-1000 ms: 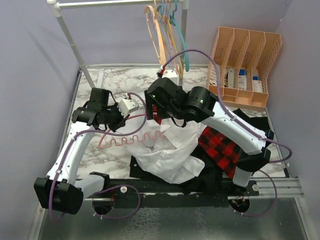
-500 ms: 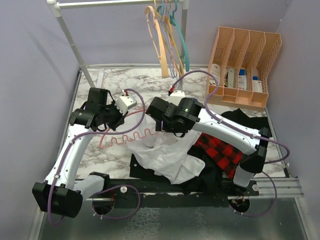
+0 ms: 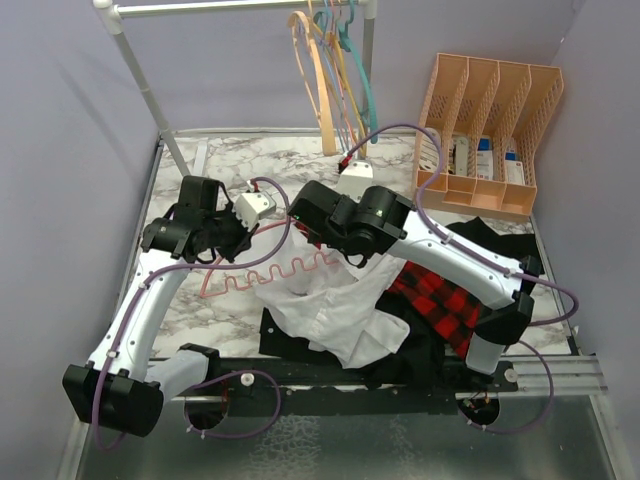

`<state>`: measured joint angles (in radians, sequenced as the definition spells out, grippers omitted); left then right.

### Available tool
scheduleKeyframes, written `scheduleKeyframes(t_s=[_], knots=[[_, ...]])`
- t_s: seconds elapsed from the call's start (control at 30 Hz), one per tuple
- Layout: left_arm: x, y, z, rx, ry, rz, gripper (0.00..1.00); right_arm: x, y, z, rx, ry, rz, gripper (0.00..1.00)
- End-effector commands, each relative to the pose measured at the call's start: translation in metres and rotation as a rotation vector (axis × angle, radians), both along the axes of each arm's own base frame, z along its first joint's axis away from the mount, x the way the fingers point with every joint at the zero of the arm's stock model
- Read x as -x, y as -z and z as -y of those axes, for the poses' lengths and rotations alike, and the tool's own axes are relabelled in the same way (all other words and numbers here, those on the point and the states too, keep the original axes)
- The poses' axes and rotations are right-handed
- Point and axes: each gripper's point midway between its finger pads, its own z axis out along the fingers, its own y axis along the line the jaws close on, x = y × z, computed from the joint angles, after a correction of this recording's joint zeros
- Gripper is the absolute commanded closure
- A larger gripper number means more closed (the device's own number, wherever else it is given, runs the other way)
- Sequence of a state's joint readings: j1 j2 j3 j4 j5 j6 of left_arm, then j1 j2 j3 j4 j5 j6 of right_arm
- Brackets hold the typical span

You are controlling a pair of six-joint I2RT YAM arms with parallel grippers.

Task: Place the shirt on the hanger
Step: Hang the shirt at the center of the board.

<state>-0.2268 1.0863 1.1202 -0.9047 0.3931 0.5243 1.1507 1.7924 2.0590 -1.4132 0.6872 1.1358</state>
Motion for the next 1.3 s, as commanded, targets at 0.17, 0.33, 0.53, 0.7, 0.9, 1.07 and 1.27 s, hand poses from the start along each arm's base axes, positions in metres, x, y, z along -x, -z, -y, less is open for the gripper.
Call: scheduleKeyframes(t_s=[0.17, 0.33, 0.53, 0.7, 0.9, 1.07, 1.27], knots=[[-0.002, -0.012, 0.009, 0.06, 0.001, 0.037, 1.0, -0.013, -0.009, 0.026, 0.147, -0.01, 0.122, 0.35], [-0.001, -0.011, 0.009, 0.068, -0.002, 0.032, 1.0, -0.021, -0.002, 0.017, 0.202, -0.012, 0.133, 0.36], [0.0, -0.012, 0.011, 0.079, 0.002, 0.031, 1.0, -0.026, 0.007, 0.004, 0.183, 0.009, 0.124, 0.37], [0.001, -0.014, 0.012, 0.089, 0.003, 0.032, 1.0, -0.027, 0.019, -0.004, 0.188, 0.018, 0.106, 0.36], [0.002, -0.017, 0.013, 0.095, 0.002, 0.04, 1.0, -0.029, 0.031, -0.004, 0.188, 0.054, 0.101, 0.36], [0.004, -0.019, 0.013, 0.098, 0.001, 0.043, 1.0, -0.028, 0.048, -0.001, 0.201, 0.092, 0.088, 0.32], [0.006, -0.023, 0.014, 0.094, 0.008, 0.052, 1.0, -0.026, 0.068, 0.008, 0.218, 0.148, 0.084, 0.33]])
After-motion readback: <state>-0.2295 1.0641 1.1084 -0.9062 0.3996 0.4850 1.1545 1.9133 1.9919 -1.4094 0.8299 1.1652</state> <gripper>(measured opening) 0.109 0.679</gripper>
